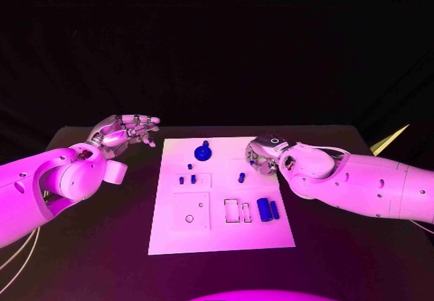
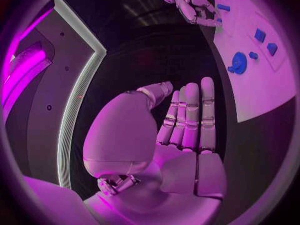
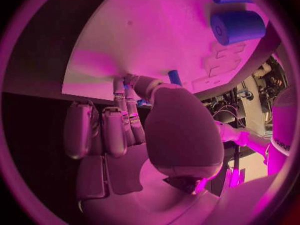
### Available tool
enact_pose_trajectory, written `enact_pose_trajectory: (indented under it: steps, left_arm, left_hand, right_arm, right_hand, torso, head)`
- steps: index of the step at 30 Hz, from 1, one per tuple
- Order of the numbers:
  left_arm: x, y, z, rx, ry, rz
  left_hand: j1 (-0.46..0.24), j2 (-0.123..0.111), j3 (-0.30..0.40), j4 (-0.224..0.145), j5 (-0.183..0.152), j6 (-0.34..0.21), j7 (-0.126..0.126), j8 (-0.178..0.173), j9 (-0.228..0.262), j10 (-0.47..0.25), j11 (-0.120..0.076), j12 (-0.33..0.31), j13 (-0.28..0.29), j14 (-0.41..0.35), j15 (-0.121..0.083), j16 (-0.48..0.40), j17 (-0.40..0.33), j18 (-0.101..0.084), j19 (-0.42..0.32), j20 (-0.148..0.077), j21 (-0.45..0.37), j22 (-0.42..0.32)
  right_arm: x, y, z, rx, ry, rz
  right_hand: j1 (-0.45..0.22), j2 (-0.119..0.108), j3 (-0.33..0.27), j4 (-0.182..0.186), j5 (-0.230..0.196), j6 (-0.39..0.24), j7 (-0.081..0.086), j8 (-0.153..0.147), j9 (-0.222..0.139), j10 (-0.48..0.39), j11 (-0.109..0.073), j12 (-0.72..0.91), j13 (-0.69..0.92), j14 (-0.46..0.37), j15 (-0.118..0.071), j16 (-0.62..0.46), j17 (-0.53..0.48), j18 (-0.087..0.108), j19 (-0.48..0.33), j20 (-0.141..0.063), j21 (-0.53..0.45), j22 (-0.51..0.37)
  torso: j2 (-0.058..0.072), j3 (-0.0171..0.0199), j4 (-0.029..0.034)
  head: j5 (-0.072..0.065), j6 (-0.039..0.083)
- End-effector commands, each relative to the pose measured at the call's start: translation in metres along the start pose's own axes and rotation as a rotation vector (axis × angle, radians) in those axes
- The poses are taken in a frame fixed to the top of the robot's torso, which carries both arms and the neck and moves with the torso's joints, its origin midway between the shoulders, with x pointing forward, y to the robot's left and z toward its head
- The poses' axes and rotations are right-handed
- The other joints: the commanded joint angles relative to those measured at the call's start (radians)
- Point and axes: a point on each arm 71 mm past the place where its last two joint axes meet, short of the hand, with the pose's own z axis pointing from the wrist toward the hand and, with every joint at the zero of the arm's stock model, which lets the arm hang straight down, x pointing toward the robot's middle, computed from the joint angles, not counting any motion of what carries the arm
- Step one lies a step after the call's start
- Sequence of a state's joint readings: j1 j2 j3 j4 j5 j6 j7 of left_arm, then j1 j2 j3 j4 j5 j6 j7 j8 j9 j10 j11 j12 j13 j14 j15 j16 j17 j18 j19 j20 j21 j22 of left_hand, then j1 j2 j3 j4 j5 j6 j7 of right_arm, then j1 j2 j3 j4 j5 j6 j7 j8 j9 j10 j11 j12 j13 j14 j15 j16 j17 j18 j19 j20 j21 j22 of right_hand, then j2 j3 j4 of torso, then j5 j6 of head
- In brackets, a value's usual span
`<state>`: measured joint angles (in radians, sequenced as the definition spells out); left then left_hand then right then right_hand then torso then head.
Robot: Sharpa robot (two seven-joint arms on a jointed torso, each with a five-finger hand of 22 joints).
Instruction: Assemble the parts on the task board
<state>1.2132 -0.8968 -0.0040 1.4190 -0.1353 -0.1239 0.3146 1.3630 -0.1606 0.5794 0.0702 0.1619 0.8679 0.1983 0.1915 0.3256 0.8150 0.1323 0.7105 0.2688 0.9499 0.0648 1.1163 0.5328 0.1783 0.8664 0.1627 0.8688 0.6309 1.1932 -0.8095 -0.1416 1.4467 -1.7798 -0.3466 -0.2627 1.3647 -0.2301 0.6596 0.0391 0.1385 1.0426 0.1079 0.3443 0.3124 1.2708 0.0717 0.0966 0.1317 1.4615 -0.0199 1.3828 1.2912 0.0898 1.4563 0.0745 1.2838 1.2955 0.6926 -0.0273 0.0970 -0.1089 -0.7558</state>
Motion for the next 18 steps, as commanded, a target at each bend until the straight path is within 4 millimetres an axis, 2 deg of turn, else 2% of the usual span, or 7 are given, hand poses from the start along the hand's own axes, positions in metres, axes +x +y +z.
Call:
enact_pose_trajectory:
  steps: [1, 18]
  left_arm:
    - [0.001, -0.001, 0.001, 0.002, 0.0, -0.001]
    - [-0.001, 0.0, 0.001, -0.001, -0.006, 0.0]
  left_hand:
    - [-0.005, 0.01, -0.022, 0.0, -0.005, -0.014, 0.005, 0.004, -0.011, -0.002, 0.004, -0.012, -0.01, -0.011, 0.004, -0.019, -0.012, 0.006, -0.002, 0.002, -0.021, -0.007]
    - [-0.006, 0.008, -0.025, 0.001, -0.004, -0.017, 0.006, 0.002, -0.012, -0.003, 0.004, -0.013, -0.012, -0.01, 0.004, -0.021, -0.013, 0.006, 0.0, 0.002, -0.024, -0.01]
  right_arm:
    - [-0.003, 0.003, -0.001, -0.01, -0.026, 0.005]
    - [-0.02, 0.006, -0.012, -0.021, -0.083, 0.047]
  right_hand:
    - [-0.016, 0.048, 0.038, -0.02, -0.001, 0.023, 0.001, 0.031, 0.025, 0.037, -0.027, -0.011, -0.009, 0.058, -0.009, 0.007, 0.015, -0.038, 0.038, -0.004, 0.026, 0.145]
    - [-0.018, 0.048, 0.039, -0.022, -0.001, 0.024, 0.0, 0.032, 0.027, 0.039, -0.027, -0.012, -0.009, 0.057, -0.009, 0.005, 0.013, -0.038, 0.039, -0.005, 0.027, 0.146]
  torso:
    - [-0.001, -0.0003, -0.0004]
    - [0.0, -0.0012, -0.0008]
  head:
    - [0.0, 0.002]
    - [0.002, 0.007]
